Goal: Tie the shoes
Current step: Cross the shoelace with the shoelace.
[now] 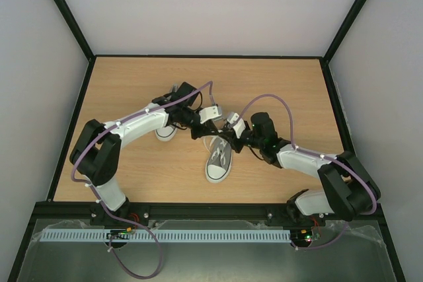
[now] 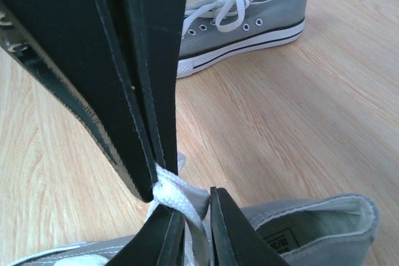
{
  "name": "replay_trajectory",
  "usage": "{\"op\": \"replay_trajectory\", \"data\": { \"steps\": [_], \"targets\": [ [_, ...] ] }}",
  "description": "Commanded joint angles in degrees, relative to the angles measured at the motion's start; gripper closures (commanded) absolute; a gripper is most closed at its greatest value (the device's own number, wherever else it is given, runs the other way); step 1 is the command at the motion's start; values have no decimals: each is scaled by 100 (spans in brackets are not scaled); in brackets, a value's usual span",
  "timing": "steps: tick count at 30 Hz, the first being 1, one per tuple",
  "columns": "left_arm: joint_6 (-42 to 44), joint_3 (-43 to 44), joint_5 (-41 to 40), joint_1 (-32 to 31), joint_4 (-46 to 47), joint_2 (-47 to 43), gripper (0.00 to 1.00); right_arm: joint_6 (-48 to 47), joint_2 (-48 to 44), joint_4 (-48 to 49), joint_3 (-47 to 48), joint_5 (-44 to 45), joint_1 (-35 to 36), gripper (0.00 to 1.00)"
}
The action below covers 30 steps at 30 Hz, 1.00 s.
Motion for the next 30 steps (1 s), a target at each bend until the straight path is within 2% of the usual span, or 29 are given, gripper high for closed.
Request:
{"op": "replay_trajectory", "data": {
  "steps": [1, 4, 13, 21, 27, 30],
  "targets": [
    [168, 163, 147, 13, -157, -225, 98, -297, 28, -49, 151, -529, -96, 91],
    [91, 127, -53, 45, -42, -226, 98, -329, -99, -480, 211, -845, -213, 96],
    [-77, 52, -301, 125, 167, -68, 98, -912, -201, -2336, 608, -2389, -443, 97],
    [-34, -120, -334, 108, 385, -68, 96, -1745, 416, -3509, 1258, -3172, -501, 98],
    [-104, -266, -838, 71, 824, 38, 93, -1854, 525, -3583, 1311, -3220, -524, 97],
    [-79, -272, -1028, -1, 996, 133, 88, -1979, 505, -3720, 1313, -3349, -533, 97]
  ]
}}
